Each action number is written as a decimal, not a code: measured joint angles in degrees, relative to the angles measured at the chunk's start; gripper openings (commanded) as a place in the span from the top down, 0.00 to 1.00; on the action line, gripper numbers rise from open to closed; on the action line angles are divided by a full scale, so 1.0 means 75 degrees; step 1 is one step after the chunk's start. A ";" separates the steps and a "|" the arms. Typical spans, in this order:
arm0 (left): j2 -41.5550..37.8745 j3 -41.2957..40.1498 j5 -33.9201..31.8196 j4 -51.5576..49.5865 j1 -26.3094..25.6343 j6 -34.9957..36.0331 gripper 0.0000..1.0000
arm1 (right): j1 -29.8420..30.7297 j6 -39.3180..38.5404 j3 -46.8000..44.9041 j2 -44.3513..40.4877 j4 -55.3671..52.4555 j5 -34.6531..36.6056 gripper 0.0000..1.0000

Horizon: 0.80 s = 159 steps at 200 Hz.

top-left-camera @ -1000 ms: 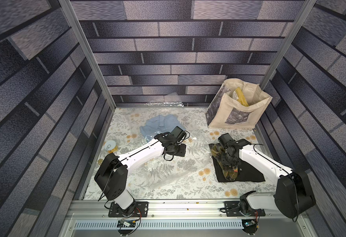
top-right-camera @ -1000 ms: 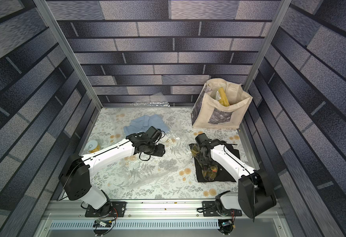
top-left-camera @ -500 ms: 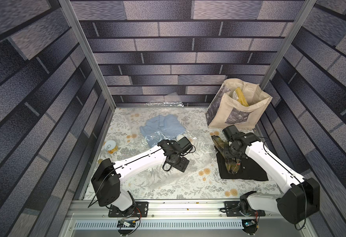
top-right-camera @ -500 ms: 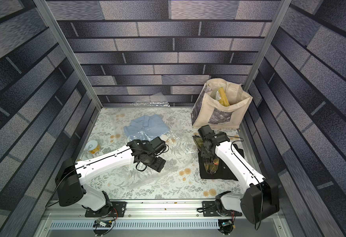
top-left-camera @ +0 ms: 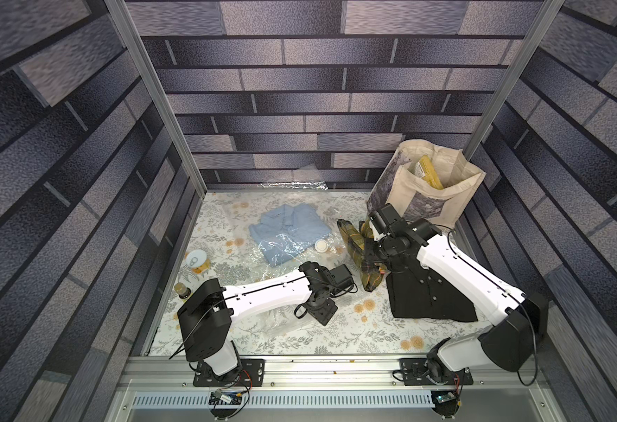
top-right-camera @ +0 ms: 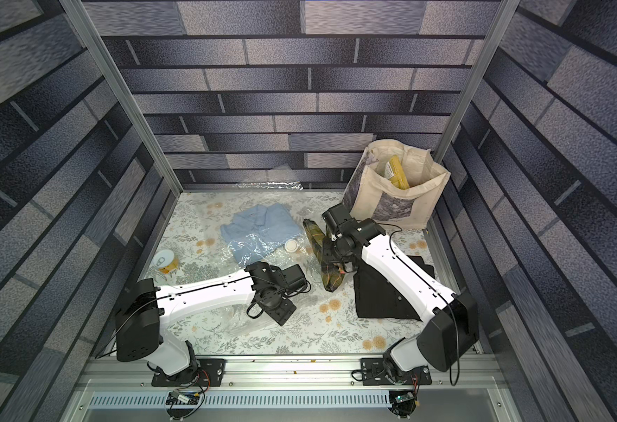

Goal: Place the folded shirt into the vacuum bag
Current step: Open the vacuum bag at the center of the board.

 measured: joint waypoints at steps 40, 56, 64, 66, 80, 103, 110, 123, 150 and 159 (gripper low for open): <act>0.0533 -0.0044 -0.0154 -0.0006 -0.0003 0.0152 0.20 | 0.0000 -0.0128 0.0090 0.0883 0.0329 -0.0152 1.00; 0.0746 -0.0044 -0.0181 -0.0012 -0.0003 0.0236 0.22 | -0.0003 -0.0239 0.0154 0.1209 0.0417 -0.0087 1.00; 0.0819 -0.0052 -0.0189 -0.0006 0.0000 0.0291 0.22 | -0.0003 -0.0277 0.0178 0.1361 0.0455 -0.0055 1.00; 0.0833 -0.0058 -0.0187 -0.0006 0.0000 0.0300 0.23 | -0.0006 -0.0303 0.0189 0.1408 0.0460 -0.0050 1.00; 0.0892 -0.0108 -0.0187 -0.0006 0.0055 0.0405 0.26 | -0.0012 -0.0382 0.0245 0.1658 0.0507 -0.0012 1.00; 0.0918 -0.0221 -0.0192 -0.0020 0.0178 0.0562 0.33 | -0.0047 -0.0466 0.0274 0.1903 0.0560 0.0038 1.00; 0.0921 -0.0236 -0.0192 -0.0020 0.0242 0.0595 0.37 | -0.0058 -0.0495 0.0291 0.1958 0.0568 0.0058 1.00; 0.0921 -0.0242 -0.0198 -0.0026 0.0388 0.0656 0.46 | -0.0105 -0.0551 0.0300 0.2034 0.0609 0.0087 1.00; 0.0921 -0.0245 -0.0344 -0.0047 0.0624 0.0828 0.56 | -0.0262 -0.0583 0.0300 0.2069 0.0638 0.0082 1.00; 0.0921 -0.0245 -0.0414 -0.0067 0.0694 0.0851 0.57 | -0.0306 -0.0586 0.0300 0.2069 0.0662 0.0082 1.00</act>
